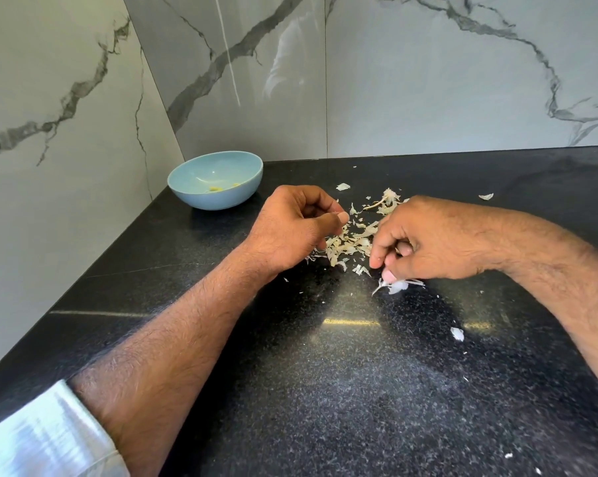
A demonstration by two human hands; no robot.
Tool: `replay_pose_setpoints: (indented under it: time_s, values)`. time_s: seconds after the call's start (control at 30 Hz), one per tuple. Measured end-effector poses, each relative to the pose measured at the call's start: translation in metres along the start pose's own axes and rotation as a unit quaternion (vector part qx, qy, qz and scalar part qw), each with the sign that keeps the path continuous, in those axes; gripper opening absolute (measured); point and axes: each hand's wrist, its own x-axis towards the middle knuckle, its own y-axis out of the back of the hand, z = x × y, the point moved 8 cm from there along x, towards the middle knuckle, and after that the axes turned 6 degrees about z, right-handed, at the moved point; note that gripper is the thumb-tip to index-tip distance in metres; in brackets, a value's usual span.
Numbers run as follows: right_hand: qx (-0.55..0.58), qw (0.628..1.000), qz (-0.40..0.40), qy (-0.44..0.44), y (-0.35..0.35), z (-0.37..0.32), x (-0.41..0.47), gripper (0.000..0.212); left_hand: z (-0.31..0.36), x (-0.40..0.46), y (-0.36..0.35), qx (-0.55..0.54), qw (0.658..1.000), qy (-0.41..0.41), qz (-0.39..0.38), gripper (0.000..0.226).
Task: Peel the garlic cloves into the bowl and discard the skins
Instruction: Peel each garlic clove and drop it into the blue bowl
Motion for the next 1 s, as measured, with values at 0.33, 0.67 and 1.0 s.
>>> replay_pose_setpoints:
  time_s: [0.33, 0.67, 1.0]
  values:
    - [0.007, 1.0, 0.007, 0.0, 0.005, 0.0, -0.003, 0.008, 0.001, 0.0, -0.002, -0.001, 1.0, -0.01, -0.011, 0.007]
    - [0.226, 0.946, 0.227, -0.042, 0.032, 0.017, 0.004, 0.015, 0.01, -0.006, -0.015, -0.033, 0.997, -0.043, -0.063, 0.02]
    - [0.285, 0.936, 0.197, -0.051, 0.026, 0.014, 0.006, 0.015, 0.014, -0.006, -0.01, 0.043, 0.996, -0.081, -0.022, 0.005]
